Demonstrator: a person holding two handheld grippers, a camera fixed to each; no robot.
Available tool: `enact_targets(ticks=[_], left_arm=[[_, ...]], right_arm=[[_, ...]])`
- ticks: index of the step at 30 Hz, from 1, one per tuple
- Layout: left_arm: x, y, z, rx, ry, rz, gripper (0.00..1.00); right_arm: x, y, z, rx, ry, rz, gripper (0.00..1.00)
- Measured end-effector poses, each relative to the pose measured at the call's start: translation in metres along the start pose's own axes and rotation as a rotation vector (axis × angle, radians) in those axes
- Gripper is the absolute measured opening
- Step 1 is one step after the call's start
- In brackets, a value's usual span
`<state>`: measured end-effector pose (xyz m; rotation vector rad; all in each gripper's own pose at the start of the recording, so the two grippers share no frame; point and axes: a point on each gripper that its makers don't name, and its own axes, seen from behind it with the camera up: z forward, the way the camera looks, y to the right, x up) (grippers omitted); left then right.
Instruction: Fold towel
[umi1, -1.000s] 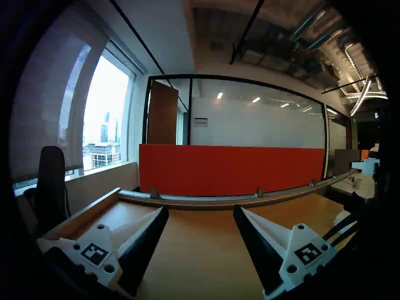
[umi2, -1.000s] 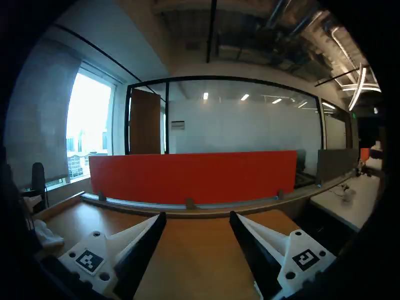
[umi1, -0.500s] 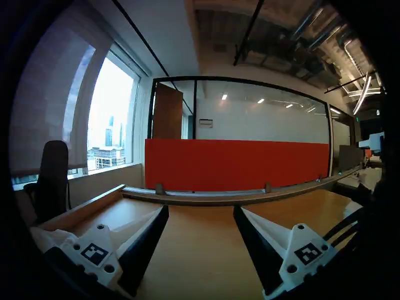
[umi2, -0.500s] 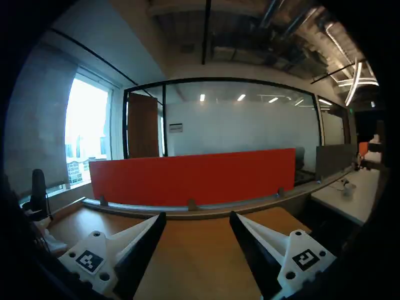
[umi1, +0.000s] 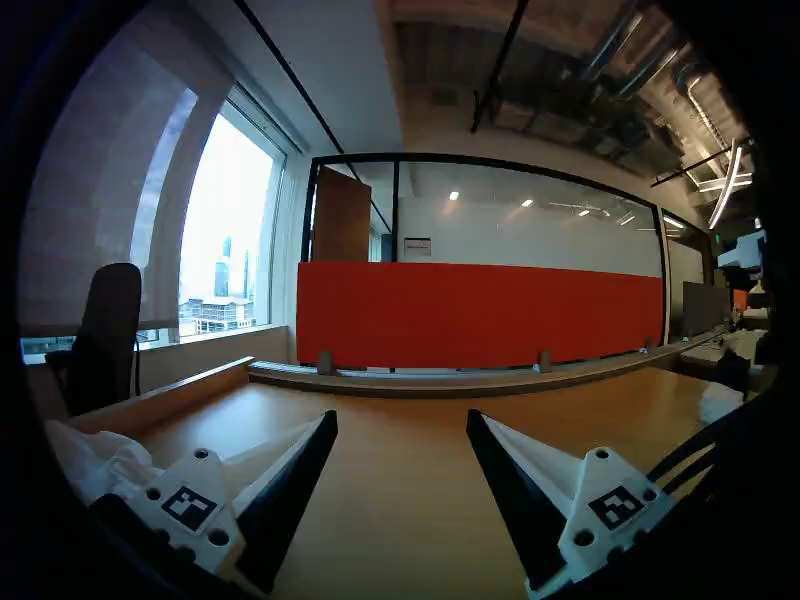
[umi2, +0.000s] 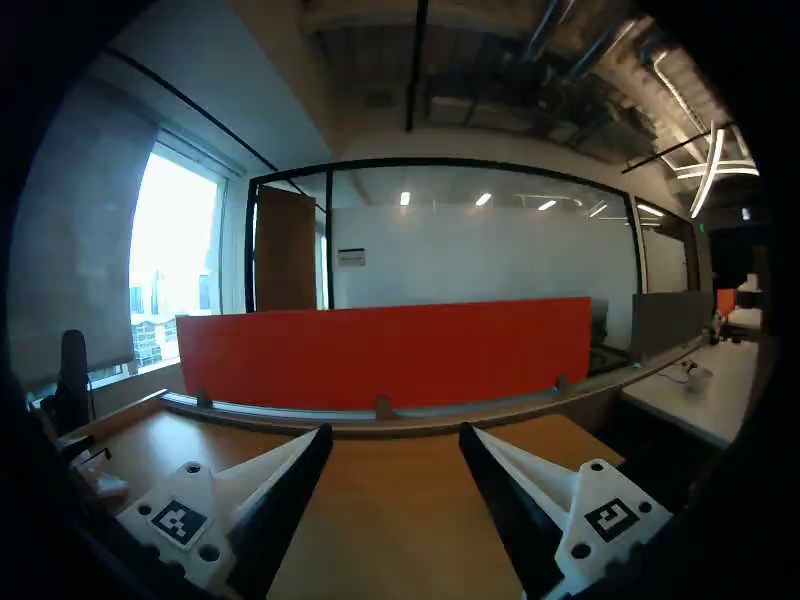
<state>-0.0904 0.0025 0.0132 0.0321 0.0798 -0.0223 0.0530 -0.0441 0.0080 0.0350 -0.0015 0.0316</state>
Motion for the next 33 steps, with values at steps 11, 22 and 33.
enact_targets(ticks=[11,22,33], left_arm=[[-0.031,-0.001,-0.002,-0.004,0.005,0.009,0.96],[-0.046,-0.004,-0.004,-0.001,-0.008,0.023,0.96],[-0.056,-0.005,-0.003,0.004,-0.026,0.027,0.96]], right_arm=[[0.0,-0.005,0.004,-0.003,0.022,-0.026,0.98],[-0.003,0.001,0.003,-0.029,0.031,-0.023,0.98],[0.006,-0.001,0.002,-0.028,0.037,-0.033,0.98]])
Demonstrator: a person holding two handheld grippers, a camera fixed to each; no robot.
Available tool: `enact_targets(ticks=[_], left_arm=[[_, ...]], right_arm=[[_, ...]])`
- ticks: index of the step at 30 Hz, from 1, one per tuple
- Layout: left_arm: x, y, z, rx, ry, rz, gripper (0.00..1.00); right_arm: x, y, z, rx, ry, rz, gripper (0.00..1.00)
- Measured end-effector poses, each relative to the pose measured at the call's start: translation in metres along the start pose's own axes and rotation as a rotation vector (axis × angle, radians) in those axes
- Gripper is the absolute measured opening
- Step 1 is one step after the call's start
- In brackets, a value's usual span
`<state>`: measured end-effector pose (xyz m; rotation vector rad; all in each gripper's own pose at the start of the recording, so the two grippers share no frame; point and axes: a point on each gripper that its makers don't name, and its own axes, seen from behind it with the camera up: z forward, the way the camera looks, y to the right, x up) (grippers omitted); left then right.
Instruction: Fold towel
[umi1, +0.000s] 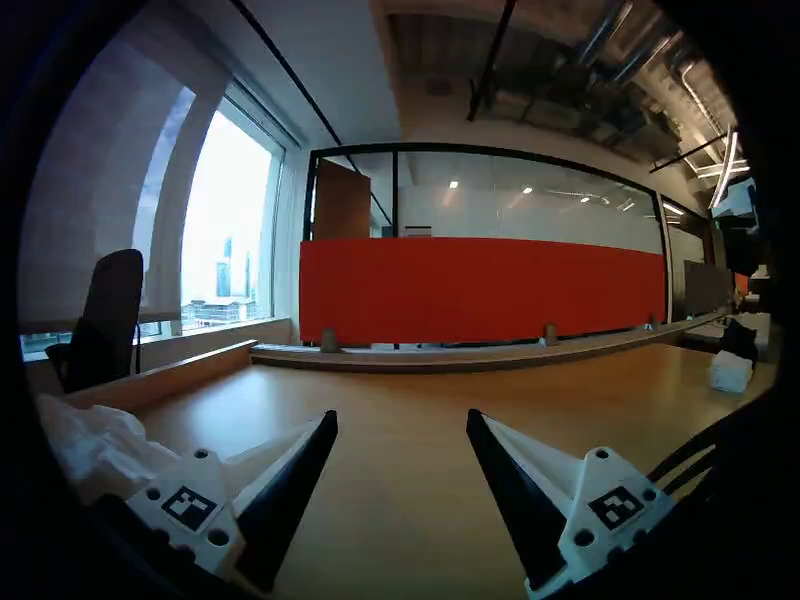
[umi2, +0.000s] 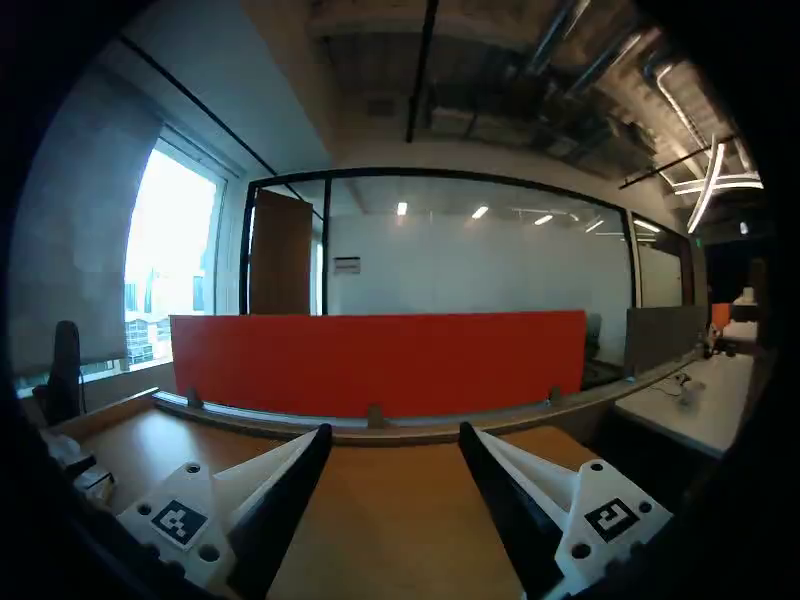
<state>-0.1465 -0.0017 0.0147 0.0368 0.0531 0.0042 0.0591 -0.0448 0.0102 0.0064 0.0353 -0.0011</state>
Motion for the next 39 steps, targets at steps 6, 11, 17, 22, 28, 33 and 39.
enact_targets(ticks=[6,11,17,22,28,33,39], left_arm=[[-0.002,0.002,0.001,-0.002,-0.007,0.0,0.96],[-0.002,0.002,0.001,-0.002,-0.008,0.002,0.96],[-0.004,0.002,0.002,-0.001,-0.01,0.003,0.96],[-0.005,0.002,0.002,-0.001,-0.01,0.002,0.96],[-0.007,0.002,0.003,0.0,-0.009,0.003,0.96],[-0.009,0.003,0.003,0.0,-0.009,0.003,0.96],[-0.011,0.003,0.004,-0.001,-0.008,0.002,0.96]], right_arm=[[0.001,0.0,0.001,0.0,0.003,-0.001,0.98],[-0.001,0.002,0.002,-0.001,0.002,-0.001,0.98],[0.004,0.006,0.004,0.001,0.01,-0.011,0.98],[0.007,0.012,0.007,0.0,0.012,-0.031,0.98],[0.008,0.021,0.007,0.006,0.017,-0.057,0.98],[-0.002,0.021,0.007,0.026,0.016,-0.065,0.98],[-0.017,0.022,0.006,0.047,0.014,-0.043,0.98]])
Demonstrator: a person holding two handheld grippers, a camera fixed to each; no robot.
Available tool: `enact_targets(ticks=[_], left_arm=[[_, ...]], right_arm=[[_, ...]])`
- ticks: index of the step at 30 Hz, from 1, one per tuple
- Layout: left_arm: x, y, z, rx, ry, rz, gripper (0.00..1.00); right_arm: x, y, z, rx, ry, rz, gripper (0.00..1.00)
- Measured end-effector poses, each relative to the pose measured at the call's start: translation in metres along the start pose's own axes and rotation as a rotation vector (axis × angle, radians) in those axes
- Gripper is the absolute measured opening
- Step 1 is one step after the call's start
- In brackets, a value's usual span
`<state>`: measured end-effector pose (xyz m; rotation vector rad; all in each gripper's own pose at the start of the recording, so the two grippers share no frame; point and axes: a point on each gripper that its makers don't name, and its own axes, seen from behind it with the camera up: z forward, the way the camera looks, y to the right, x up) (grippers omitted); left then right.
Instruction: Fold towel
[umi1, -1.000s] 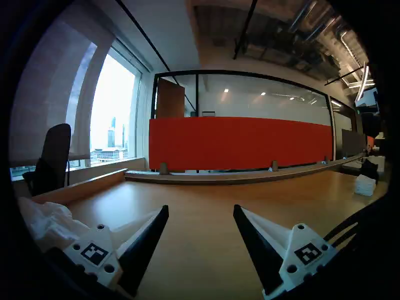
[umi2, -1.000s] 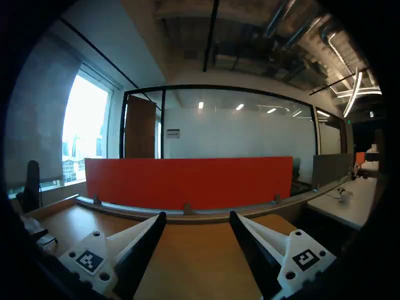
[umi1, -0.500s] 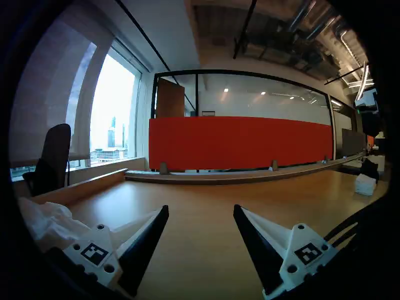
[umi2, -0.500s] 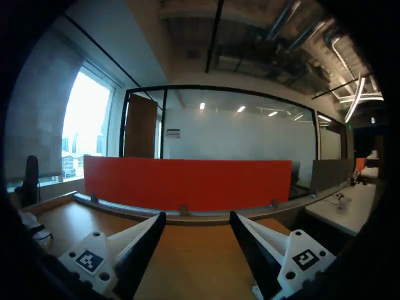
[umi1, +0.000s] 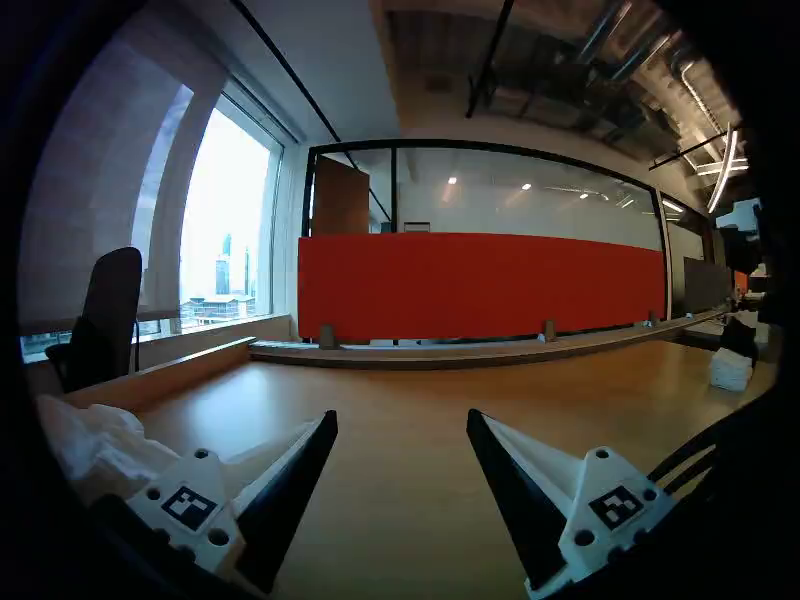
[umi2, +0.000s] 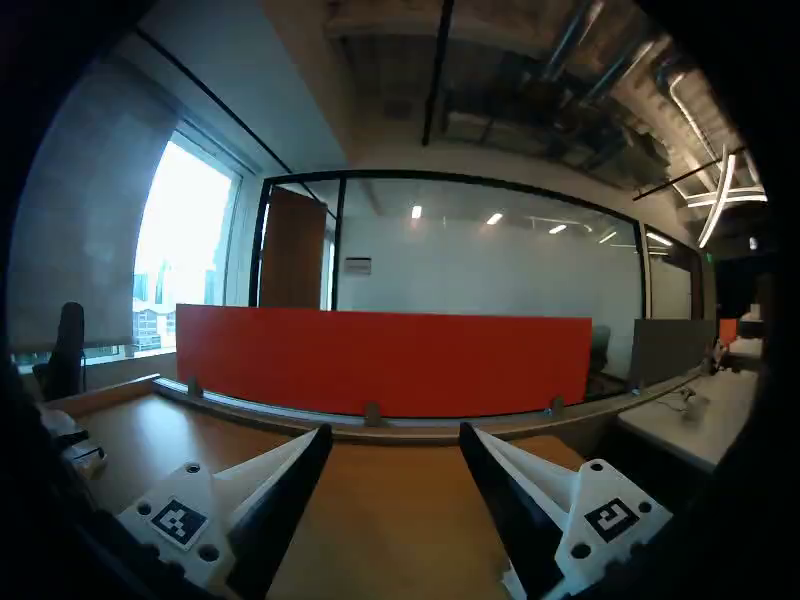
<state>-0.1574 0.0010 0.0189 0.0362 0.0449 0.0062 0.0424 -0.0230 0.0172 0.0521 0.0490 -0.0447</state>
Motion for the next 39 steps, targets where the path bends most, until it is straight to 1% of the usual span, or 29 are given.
enact_targets(ticks=[8,17,23,30,35,39], left_arm=[[-0.001,0.0,0.0,0.0,0.0,0.0,0.96],[-0.002,0.001,0.001,0.0,0.0,0.0,0.96],[-0.002,0.001,0.0,0.0,0.0,0.0,0.96],[-0.002,0.001,0.0,0.0,0.0,0.0,0.96],[-0.002,0.001,0.0,0.0,0.0,0.0,0.96],[-0.001,0.002,0.001,0.0,0.0,0.0,0.96]], right_arm=[[-0.041,0.01,0.0,-0.015,-0.018,0.007,0.98],[-0.074,0.017,-0.005,-0.018,-0.018,0.03,0.98],[-0.093,0.015,-0.006,-0.006,-0.007,0.029,0.98],[-0.116,0.01,-0.01,-0.005,-0.01,0.023,0.98],[-0.135,0.007,-0.011,-0.002,-0.02,0.036,0.98],[-0.147,0.01,-0.011,-0.011,-0.027,0.044,0.98]])
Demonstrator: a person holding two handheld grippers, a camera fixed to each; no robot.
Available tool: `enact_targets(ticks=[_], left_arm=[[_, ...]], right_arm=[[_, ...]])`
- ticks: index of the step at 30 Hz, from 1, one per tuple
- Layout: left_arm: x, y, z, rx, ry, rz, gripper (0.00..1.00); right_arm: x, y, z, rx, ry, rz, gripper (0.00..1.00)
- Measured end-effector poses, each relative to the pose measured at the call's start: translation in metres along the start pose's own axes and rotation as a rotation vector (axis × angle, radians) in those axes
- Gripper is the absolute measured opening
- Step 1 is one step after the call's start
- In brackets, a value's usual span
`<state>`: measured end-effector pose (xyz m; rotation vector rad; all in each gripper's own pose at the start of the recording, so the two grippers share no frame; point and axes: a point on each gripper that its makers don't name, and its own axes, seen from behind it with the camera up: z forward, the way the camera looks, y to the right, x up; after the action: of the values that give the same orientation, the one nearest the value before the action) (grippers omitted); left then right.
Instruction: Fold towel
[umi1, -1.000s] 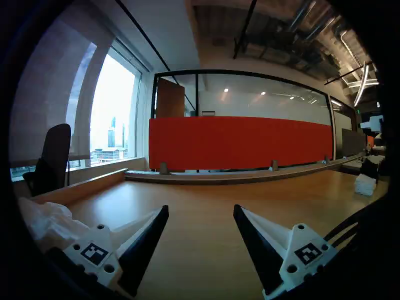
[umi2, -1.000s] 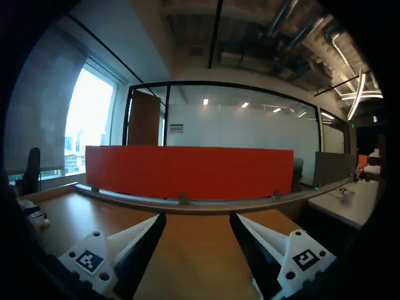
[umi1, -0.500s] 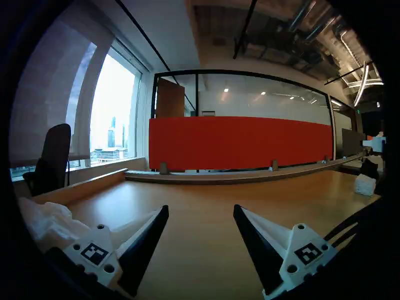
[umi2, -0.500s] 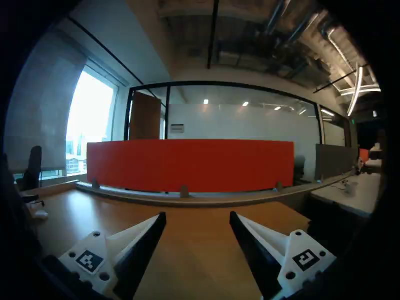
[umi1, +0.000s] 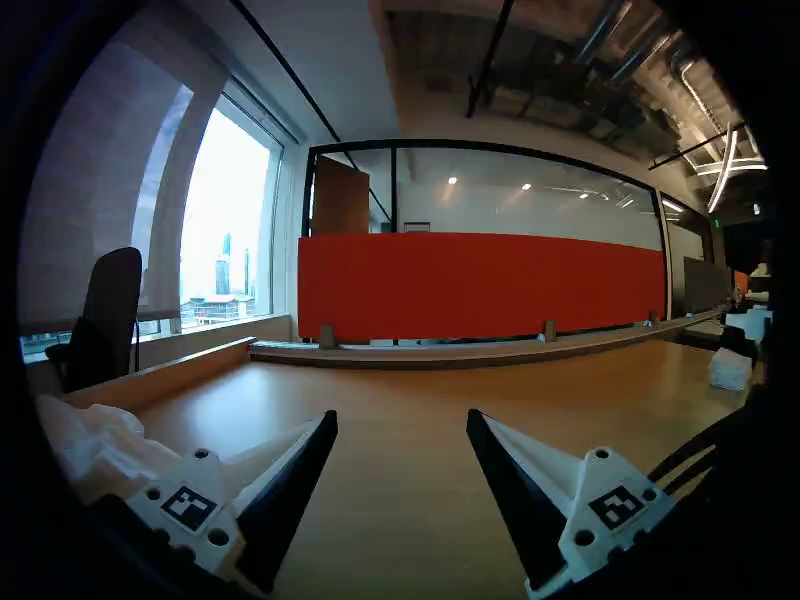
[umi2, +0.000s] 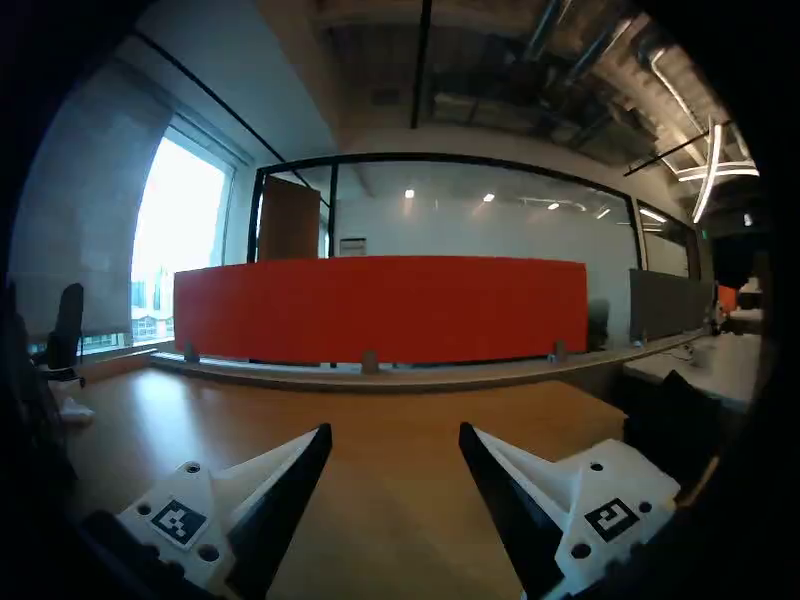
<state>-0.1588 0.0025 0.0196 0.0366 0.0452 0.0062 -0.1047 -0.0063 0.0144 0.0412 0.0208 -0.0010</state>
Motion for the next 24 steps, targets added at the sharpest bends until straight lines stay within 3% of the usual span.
enact_targets(ticks=[24], left_arm=[[0.0,-0.001,0.0,0.0,0.0,0.0,0.96]], right_arm=[[-0.032,0.007,0.002,-0.013,-0.01,0.016,0.98]])
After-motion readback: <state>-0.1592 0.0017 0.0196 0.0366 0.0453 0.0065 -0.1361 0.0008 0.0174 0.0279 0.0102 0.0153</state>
